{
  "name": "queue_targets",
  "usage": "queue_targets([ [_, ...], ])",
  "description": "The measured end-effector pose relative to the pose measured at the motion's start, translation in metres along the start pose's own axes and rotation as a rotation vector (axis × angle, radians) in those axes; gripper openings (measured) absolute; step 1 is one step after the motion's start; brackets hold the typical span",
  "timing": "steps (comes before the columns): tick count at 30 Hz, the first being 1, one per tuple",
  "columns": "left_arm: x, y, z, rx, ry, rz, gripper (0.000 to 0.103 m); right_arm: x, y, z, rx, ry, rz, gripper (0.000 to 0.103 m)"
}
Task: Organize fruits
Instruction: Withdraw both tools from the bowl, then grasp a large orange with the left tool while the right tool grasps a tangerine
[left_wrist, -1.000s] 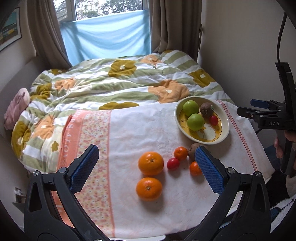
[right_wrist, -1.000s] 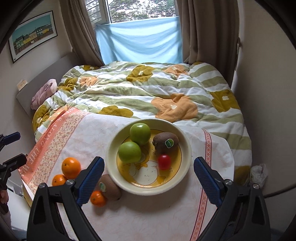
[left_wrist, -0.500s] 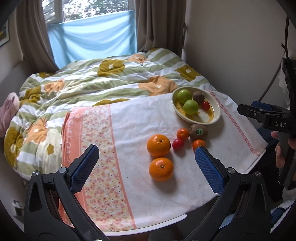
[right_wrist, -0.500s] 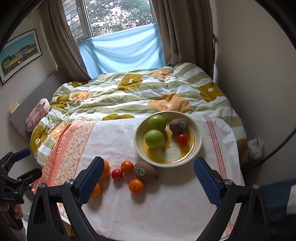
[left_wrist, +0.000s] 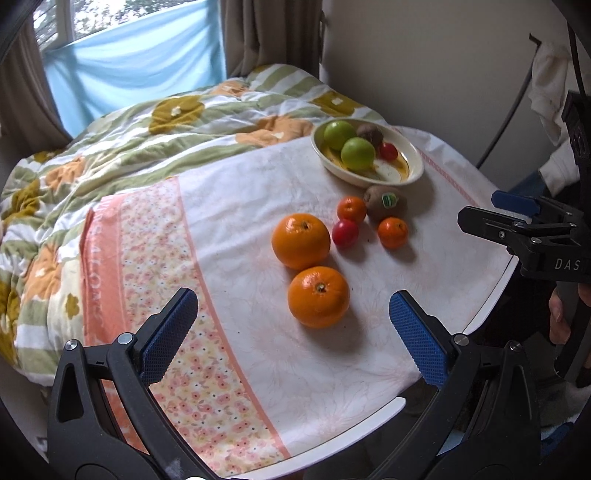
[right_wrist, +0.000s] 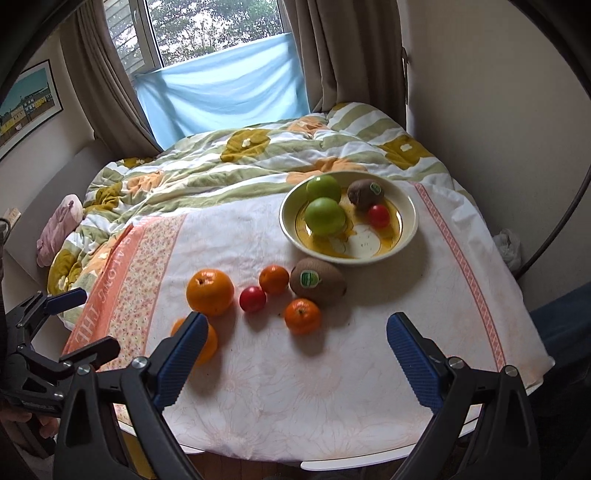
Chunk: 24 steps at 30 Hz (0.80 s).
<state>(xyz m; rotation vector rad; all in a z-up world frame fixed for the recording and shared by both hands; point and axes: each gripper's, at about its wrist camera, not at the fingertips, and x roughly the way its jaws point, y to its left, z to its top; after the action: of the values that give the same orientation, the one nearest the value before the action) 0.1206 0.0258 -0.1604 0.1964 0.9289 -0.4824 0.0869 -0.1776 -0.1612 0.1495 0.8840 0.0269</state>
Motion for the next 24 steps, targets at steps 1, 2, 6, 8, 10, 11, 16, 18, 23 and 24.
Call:
queue_targets([
  [1, 0.006, -0.002, -0.001, 0.010, 0.006, -0.005, 0.103, 0.005, 0.001, -0.003, -0.008, 0.006, -0.011, 0.097],
  [2, 0.012, -0.003, -0.002, 0.018, 0.010, -0.011, 0.103, 0.008, 0.001, -0.006, -0.015, 0.011, -0.019, 0.097],
  [6, 0.038, -0.012, -0.005, 0.042, 0.030, -0.031, 0.103, 0.028, -0.002, -0.015, -0.023, 0.045, -0.029, 0.097],
  [8, 0.050, -0.017, -0.006, 0.057, 0.045, -0.025, 0.100, 0.038, -0.005, -0.018, -0.016, 0.060, -0.012, 0.097],
  [10, 0.060, -0.019, -0.007, 0.065, 0.058, -0.020, 0.096, 0.046, -0.008, -0.021, -0.010, 0.074, 0.001, 0.097],
  [11, 0.065, -0.020, -0.007, 0.065, 0.068, -0.019, 0.094, 0.050, -0.009, -0.022, -0.008, 0.082, 0.005, 0.097],
  [16, 0.083, -0.019, -0.007, 0.051, 0.103, -0.039, 0.083, 0.064, -0.010, -0.025, -0.008, 0.105, 0.016, 0.097],
  [18, 0.089, -0.020, -0.008, 0.055, 0.124, -0.041, 0.074, 0.067, -0.010, -0.026, -0.008, 0.109, 0.016, 0.097],
  [23, 0.095, -0.020, -0.010, 0.054, 0.144, -0.039, 0.064, 0.074, -0.012, -0.024, -0.004, 0.118, 0.025, 0.097],
  [24, 0.095, -0.019, -0.010, 0.050, 0.144, -0.042, 0.064, 0.074, -0.012, -0.023, -0.004, 0.118, 0.024, 0.097],
])
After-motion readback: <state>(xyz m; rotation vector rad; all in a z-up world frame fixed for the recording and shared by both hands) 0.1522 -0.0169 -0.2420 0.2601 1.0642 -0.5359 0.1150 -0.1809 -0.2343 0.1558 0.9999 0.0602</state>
